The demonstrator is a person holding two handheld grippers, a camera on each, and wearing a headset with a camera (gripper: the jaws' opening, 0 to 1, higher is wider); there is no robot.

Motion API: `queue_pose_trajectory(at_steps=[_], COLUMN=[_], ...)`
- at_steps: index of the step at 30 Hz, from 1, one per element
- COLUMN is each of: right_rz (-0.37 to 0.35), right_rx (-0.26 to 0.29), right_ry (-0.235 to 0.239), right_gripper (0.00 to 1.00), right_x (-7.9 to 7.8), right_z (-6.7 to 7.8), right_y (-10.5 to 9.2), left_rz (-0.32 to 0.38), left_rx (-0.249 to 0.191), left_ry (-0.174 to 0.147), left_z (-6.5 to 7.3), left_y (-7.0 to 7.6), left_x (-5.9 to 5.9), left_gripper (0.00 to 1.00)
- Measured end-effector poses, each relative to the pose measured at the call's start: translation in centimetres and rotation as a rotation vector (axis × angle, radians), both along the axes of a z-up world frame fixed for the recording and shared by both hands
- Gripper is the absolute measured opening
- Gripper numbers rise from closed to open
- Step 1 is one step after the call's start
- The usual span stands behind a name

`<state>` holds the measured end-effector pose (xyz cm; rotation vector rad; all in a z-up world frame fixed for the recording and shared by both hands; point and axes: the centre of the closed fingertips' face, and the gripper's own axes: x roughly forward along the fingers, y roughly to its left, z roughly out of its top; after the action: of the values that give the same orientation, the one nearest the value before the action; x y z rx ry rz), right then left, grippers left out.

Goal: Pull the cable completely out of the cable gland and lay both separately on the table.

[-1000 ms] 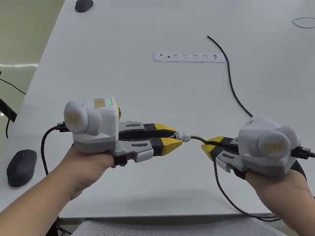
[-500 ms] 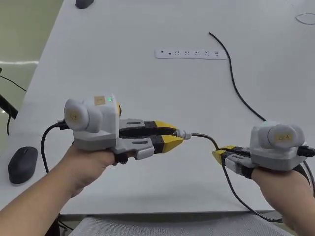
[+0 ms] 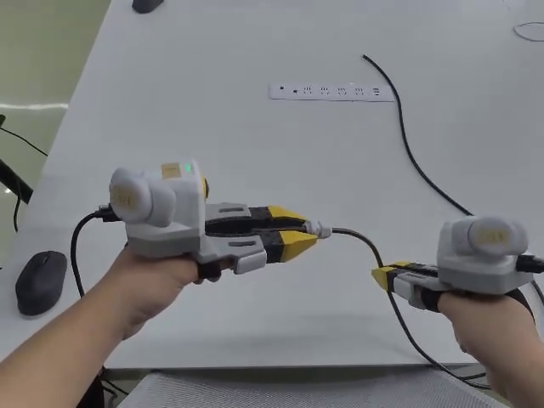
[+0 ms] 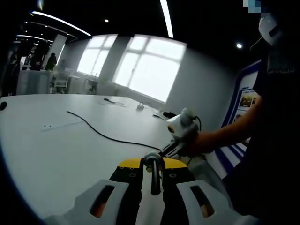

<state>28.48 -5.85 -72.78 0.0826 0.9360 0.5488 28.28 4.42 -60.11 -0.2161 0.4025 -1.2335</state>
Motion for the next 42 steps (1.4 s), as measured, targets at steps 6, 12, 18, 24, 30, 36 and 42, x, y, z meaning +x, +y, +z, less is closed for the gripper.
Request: queue_pose_trajectory(at_steps=[6,12,18,24,30,36,42], right_rz=[0.030,0.113,0.188,0.373,0.491,0.592,0.667], right_rx=[-0.009,-0.060,-0.083,-0.109,-0.095,-0.147,-0.196], right_ry=[-0.021,-0.080,-0.138,-0.326,-0.450,-0.480,-0.531], right_gripper=[0.02,0.03,0.14,0.24,0.22,0.20,0.11], right_x=[0.0,-0.1,0.1,0.6,0.6,0.4,0.1], right_z=[0.2,0.3,1.5,5.6,8.9,8.5,8.8], right_y=[0.0,0.1,0.9,3.9,7.4,8.7,9.4], left_rz=[0.008,0.019,0.024,0.032,0.035,0.040,0.047], left_rx=[-0.003,-0.014,-0.012,-0.013,-0.007,-0.010,0.003], left_ry=[0.000,0.006,0.008,0.013,0.017,0.019,0.026], left_z=[0.1,0.3,0.4,0.5,0.4,0.6,0.3], left_y=[0.2,0.3,0.3,0.5,0.6,0.4,0.3], left_x=[0.3,0.5,0.5,0.5,0.4,0.3,0.0], left_gripper=[0.15,0.15,0.15,0.15,0.15,0.15,0.15])
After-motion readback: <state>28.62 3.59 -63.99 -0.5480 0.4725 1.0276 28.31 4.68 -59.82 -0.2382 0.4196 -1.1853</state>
